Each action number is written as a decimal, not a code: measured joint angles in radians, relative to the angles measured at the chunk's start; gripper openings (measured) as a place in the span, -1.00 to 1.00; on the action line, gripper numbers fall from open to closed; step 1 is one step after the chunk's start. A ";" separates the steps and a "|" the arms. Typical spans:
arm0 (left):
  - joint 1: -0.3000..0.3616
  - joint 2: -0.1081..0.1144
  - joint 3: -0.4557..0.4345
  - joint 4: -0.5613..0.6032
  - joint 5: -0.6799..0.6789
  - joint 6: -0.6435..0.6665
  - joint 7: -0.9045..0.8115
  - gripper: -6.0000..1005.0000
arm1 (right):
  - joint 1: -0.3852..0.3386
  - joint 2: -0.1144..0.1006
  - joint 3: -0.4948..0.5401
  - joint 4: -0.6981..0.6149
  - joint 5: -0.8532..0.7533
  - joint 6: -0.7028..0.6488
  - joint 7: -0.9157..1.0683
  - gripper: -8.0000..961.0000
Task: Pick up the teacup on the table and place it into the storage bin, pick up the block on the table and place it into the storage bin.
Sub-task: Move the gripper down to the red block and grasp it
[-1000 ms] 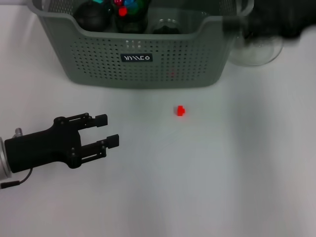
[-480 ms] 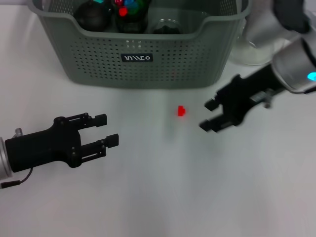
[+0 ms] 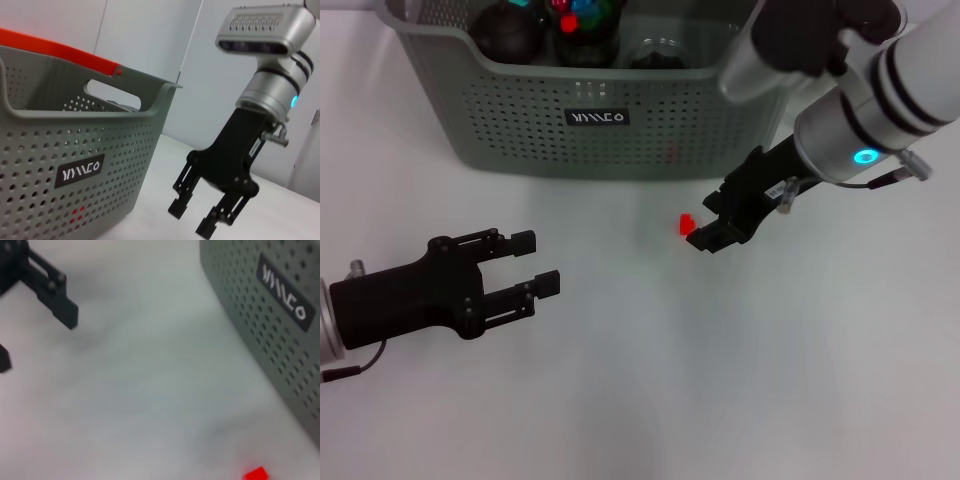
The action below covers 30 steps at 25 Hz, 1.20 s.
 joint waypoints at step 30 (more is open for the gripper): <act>0.004 0.000 0.000 -0.008 0.005 -0.015 0.003 0.25 | -0.020 0.006 -0.108 0.228 0.197 0.319 -0.097 0.15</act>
